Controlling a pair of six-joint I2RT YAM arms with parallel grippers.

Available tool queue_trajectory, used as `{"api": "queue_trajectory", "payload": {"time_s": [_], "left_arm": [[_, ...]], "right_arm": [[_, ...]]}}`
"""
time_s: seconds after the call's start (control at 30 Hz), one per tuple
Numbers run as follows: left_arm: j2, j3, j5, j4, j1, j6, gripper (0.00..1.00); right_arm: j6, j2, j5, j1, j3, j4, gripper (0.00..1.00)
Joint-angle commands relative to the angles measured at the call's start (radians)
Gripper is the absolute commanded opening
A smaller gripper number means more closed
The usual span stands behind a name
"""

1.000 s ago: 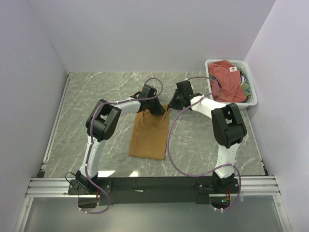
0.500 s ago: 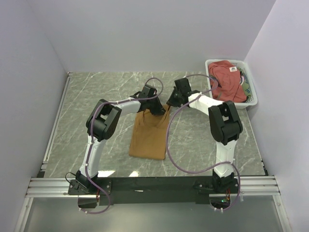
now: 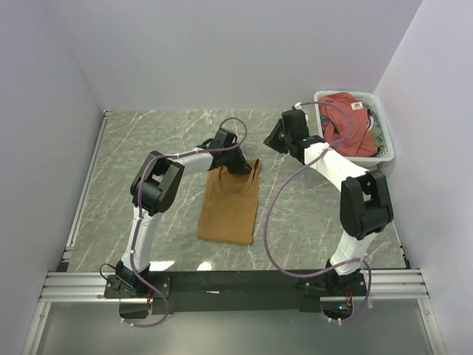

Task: Fold and stack the tank tops
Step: Fold the tank top

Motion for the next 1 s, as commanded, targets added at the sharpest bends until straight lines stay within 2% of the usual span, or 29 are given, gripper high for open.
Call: {"api": "queue_trajectory", "payload": {"time_s": [0.0,0.3,0.47,0.97], "left_arm": [[0.000,0.036,0.024,0.018,0.009,0.029,0.03],[-0.022,0.069,0.042,0.009,0.023,0.061,0.04],[-0.043,0.066,0.042,-0.001,0.041,0.067,0.03],[-0.166,-0.059,0.039,0.020,0.072,0.072,0.02]], "right_arm": [[0.001,-0.027,0.029,-0.015,-0.059,0.028,0.28],[-0.017,0.082,-0.062,-0.008,-0.074,0.103,0.31],[-0.017,0.134,-0.068,0.005,-0.047,0.106,0.29],[0.009,0.202,-0.069,0.049,0.015,0.100,0.27]]}}
